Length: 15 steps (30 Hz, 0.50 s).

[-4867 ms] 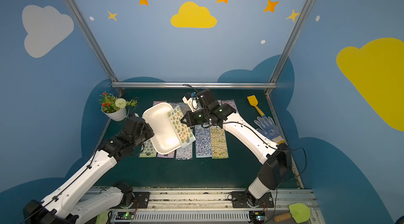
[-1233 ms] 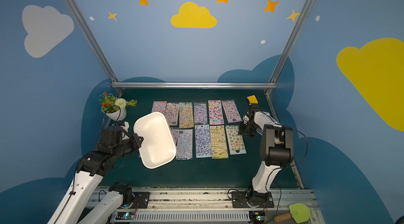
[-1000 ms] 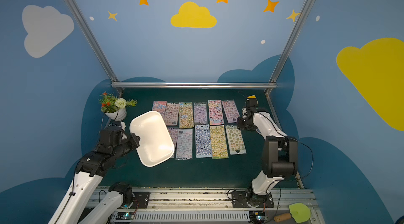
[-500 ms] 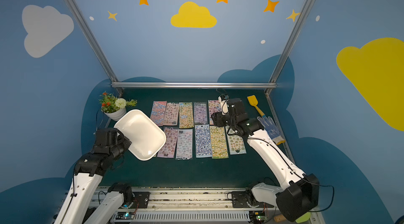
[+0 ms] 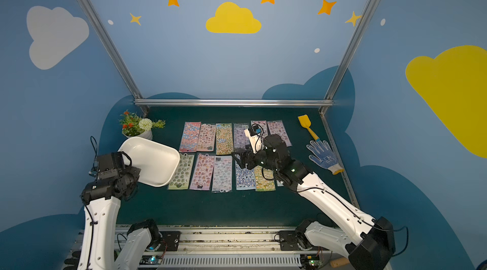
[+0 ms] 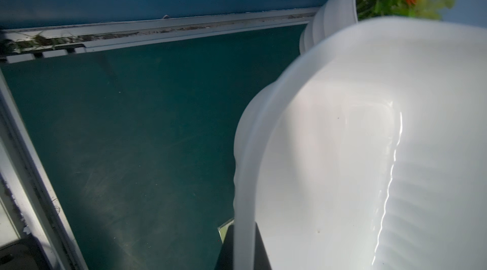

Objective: Take the stickers out of the storage box
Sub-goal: Place the storage box at the center of the board.

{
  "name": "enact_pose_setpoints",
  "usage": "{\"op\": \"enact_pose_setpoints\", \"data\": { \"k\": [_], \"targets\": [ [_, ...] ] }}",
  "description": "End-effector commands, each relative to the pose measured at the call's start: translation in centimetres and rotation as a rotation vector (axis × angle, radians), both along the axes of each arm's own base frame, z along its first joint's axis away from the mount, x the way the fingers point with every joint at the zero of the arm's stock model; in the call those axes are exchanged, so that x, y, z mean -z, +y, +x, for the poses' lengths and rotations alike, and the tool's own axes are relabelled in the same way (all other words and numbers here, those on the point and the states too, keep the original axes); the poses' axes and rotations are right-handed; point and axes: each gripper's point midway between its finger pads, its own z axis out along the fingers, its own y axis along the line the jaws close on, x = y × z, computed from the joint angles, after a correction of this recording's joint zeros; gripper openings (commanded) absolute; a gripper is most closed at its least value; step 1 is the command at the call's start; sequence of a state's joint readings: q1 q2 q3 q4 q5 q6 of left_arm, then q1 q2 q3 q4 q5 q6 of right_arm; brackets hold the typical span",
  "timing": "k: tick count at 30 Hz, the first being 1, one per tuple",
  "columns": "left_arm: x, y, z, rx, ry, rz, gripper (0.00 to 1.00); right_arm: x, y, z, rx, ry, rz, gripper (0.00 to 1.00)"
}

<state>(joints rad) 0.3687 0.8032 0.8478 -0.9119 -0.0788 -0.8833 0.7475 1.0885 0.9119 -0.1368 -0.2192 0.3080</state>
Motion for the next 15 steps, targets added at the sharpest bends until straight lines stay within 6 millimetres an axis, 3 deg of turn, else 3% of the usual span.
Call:
{"op": "enact_pose_setpoints", "data": {
  "k": [1,10,15],
  "targets": [
    [0.7,1.3,-0.6,-0.111,-0.007,-0.050,0.04,-0.9,1.1,-1.2,-0.045,-0.015,0.074,0.80],
    [5.5,3.6,0.5,-0.234,0.018,-0.175,0.04,1.6,2.5,-2.6,-0.107,0.065,0.131,0.80],
    [8.0,4.6,0.3,-0.285,0.049,-0.192,0.05,1.6,2.8,-2.8,-0.123,0.070,0.147,0.80]
  ]
}}
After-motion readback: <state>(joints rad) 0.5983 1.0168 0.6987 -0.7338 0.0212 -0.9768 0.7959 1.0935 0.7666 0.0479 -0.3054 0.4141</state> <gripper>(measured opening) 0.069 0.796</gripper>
